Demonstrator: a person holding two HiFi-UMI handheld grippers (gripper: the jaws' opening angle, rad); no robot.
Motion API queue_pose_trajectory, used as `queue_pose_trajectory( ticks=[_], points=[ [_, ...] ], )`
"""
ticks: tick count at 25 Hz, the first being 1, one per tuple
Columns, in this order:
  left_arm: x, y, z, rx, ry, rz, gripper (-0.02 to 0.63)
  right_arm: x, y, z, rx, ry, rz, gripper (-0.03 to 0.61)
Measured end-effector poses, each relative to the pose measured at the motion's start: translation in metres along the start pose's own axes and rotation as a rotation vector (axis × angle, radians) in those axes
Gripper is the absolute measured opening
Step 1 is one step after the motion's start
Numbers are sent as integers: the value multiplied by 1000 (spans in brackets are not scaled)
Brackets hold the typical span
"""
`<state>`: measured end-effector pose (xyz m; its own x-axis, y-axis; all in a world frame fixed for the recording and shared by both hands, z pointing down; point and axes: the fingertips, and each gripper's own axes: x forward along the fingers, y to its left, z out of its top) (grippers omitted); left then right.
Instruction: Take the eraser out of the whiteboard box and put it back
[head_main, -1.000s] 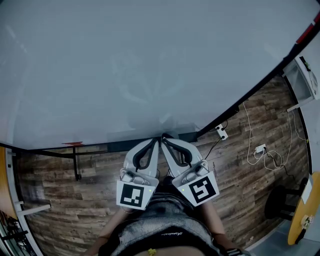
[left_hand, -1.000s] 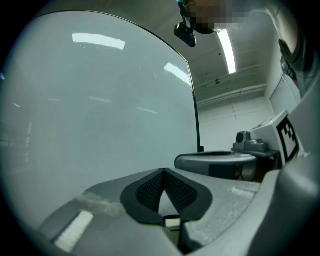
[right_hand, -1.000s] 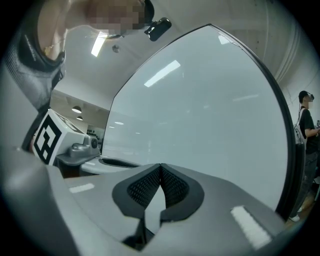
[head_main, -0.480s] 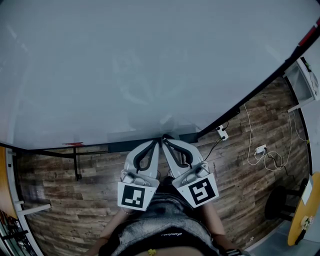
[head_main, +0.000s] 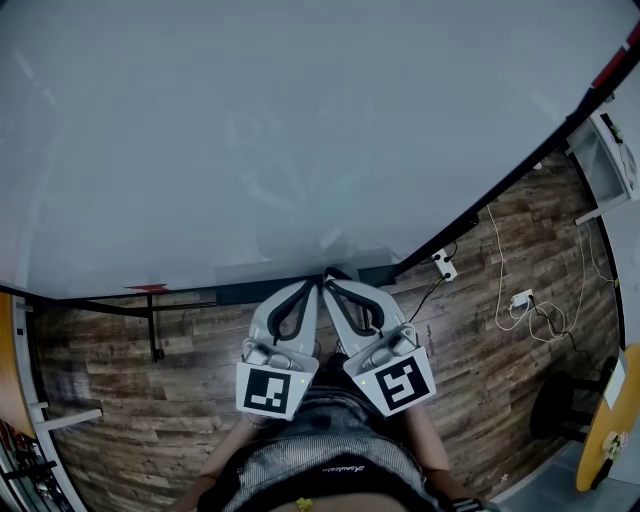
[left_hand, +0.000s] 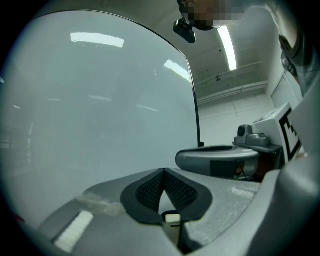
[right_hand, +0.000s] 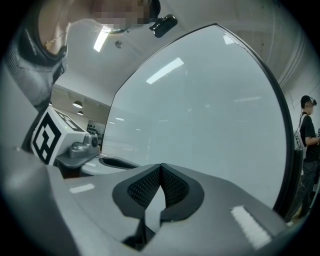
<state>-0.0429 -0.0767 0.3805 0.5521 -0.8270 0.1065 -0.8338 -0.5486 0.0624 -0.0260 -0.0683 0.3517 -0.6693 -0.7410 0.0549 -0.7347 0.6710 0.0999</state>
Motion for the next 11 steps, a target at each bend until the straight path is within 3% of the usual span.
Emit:
queue_pose_trajectory(
  ticks=[11],
  points=[
    [-2,-5,1,12,1,-6,0,-4,2,0,-10,17,5,0]
  ],
)
